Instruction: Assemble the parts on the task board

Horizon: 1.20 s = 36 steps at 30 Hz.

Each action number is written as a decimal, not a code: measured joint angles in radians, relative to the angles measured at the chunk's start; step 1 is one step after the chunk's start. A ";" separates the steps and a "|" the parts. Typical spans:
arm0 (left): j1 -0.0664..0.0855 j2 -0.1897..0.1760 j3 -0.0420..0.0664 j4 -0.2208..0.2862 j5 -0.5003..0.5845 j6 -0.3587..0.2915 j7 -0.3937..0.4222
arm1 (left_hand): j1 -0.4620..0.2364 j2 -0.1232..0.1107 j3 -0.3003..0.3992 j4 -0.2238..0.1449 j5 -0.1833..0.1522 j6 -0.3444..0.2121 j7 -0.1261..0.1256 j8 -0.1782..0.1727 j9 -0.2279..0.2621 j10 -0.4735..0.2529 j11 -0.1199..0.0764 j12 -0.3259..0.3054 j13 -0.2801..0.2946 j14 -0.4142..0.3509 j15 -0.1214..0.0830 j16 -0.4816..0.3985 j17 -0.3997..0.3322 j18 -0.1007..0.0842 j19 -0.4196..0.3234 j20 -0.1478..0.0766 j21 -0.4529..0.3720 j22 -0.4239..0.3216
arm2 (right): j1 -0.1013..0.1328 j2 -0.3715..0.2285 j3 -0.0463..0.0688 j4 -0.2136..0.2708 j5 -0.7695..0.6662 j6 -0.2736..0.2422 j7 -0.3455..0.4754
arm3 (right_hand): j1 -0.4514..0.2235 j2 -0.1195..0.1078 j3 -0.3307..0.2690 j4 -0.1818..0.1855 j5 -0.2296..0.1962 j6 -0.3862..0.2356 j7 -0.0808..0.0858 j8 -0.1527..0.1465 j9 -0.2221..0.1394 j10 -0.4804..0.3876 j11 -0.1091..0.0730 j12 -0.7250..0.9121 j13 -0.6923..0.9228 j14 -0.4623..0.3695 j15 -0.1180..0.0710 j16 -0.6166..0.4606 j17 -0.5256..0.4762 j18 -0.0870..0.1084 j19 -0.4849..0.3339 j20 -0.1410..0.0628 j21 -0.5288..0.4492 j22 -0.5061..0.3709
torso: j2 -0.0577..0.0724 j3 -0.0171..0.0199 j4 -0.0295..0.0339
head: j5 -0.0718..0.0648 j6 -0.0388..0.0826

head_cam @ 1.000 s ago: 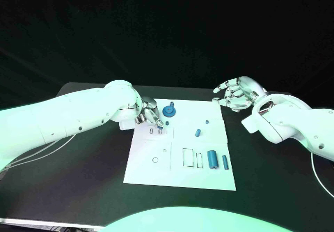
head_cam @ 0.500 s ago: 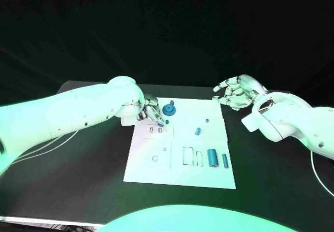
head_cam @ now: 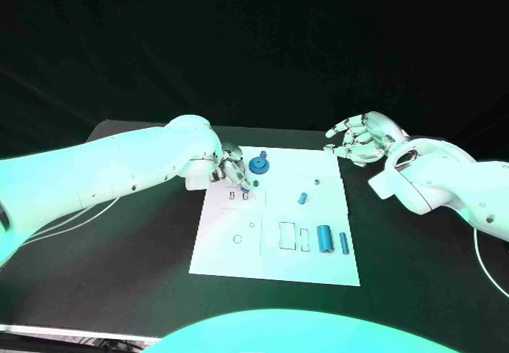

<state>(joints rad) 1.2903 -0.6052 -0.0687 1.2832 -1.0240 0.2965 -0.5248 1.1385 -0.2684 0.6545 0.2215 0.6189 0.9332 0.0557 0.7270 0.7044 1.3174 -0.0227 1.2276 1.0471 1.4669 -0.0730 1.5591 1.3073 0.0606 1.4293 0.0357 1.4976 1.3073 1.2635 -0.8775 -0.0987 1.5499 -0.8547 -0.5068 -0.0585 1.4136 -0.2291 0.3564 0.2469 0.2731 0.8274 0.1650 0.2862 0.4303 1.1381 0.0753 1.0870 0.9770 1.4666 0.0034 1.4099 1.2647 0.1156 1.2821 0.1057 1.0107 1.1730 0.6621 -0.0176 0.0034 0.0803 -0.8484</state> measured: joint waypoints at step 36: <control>-0.001 0.015 -0.012 -0.016 0.007 0.054 -0.008 | 0.003 0.003 -0.003 -0.003 0.000 0.001 -0.001 -0.004 -0.001 0.000 0.000 0.000 0.001 0.000 0.000 0.004 0.001 0.000 0.000 0.000 0.000 0.001 | -0.001 0.002 0.000 -0.001 0.000 0.000 -0.001 | 0.000 0.000 0.000 0.000 0.000 0.000 0.000 0.000 0.000 0.001 0.001 0.000 0.000 0.000 0.000 0.000 0.000 0.000 0.000 0.000 0.000 0.000 | 0.000 0.0003 -0.0017 | 0.000 -0.007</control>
<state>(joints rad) 1.2895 -0.5906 -0.0804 1.2667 -1.0173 0.3507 -0.5329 1.1415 -0.2654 0.6517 0.2187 0.6186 0.9341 0.0551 0.7231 0.7034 1.3173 -0.0226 1.2276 1.0484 1.4668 -0.0729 1.5631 1.3079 0.0606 1.4292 0.0357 1.4976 1.3078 1.2628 -0.8758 -0.0987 1.5487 -0.8543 -0.5072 -0.0591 1.4136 -0.2291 0.3563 0.2469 0.2731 0.8274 0.1650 0.2862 0.4301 1.1396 0.0768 1.0870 0.9771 1.4666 0.0034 1.4099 1.2648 0.1156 1.2821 0.1057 1.0107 1.1731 0.6625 -0.0174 0.0016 0.0801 -0.8559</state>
